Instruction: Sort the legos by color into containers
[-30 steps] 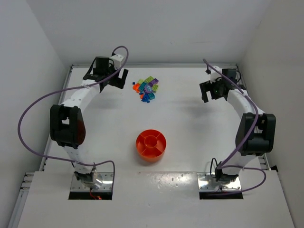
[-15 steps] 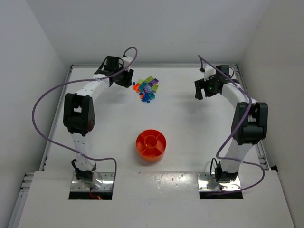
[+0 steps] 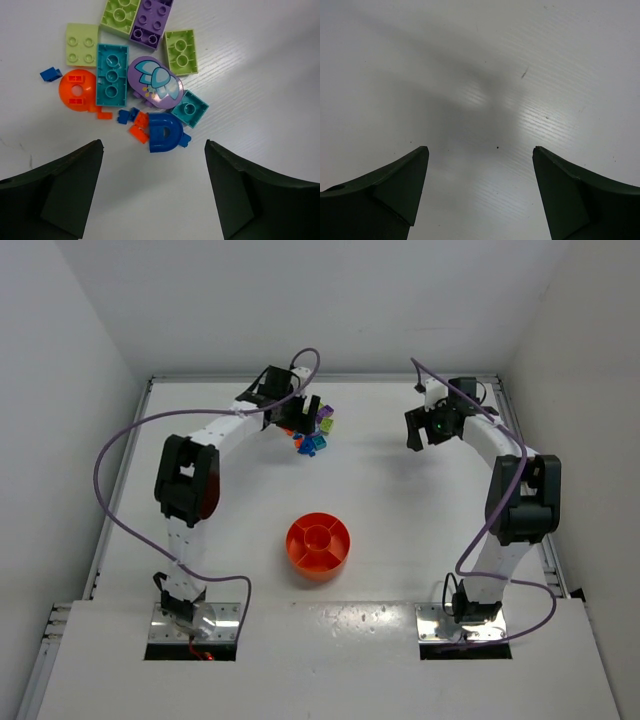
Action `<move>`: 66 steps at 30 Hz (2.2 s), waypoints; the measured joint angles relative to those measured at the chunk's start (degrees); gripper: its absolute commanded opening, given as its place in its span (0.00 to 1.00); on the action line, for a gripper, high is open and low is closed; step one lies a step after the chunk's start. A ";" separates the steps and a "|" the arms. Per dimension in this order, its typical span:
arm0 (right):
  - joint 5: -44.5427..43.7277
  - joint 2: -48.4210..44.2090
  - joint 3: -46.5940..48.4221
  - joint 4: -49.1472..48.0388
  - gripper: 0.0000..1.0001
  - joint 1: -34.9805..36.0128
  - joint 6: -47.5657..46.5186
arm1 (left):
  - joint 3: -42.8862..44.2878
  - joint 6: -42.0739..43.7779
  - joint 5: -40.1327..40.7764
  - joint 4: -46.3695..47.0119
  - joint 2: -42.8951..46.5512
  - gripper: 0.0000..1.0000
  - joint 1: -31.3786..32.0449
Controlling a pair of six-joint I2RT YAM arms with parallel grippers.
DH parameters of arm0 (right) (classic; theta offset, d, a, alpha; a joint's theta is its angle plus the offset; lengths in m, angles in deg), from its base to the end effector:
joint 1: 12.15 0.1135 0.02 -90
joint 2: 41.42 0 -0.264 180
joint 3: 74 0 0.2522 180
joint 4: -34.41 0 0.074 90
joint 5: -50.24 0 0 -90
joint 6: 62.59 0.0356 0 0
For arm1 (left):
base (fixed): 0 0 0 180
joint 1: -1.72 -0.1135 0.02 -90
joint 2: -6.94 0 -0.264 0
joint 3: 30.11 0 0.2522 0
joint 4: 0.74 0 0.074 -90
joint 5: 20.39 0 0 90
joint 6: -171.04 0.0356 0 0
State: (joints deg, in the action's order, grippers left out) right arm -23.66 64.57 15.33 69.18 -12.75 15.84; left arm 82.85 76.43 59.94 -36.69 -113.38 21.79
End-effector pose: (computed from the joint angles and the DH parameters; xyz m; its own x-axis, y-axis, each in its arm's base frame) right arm 0.4019 0.0057 0.2104 -0.7333 -0.1850 -0.6543 -0.3163 0.9446 0.0874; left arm 0.4514 -0.1713 0.2342 -0.6786 0.1636 -0.7160 0.3998 0.9000 -0.1733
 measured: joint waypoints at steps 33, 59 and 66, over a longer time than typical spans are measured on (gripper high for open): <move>-3.43 -0.04 -2.08 0.04 0.85 0.00 -0.50 | 13.16 -22.71 29.18 -2.12 -13.88 0.70 9.35; -4.13 -0.04 -2.19 -0.04 0.86 0.02 -1.05 | 14.12 -22.84 31.58 -2.23 -17.59 0.65 8.74; -4.13 -0.04 -2.19 -0.55 0.86 0.02 -1.53 | 16.44 -22.34 30.91 -1.62 -18.71 0.74 7.98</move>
State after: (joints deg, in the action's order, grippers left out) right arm -27.79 64.53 13.14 68.64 -12.73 14.31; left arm 99.28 54.10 90.85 -38.31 -132.09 29.77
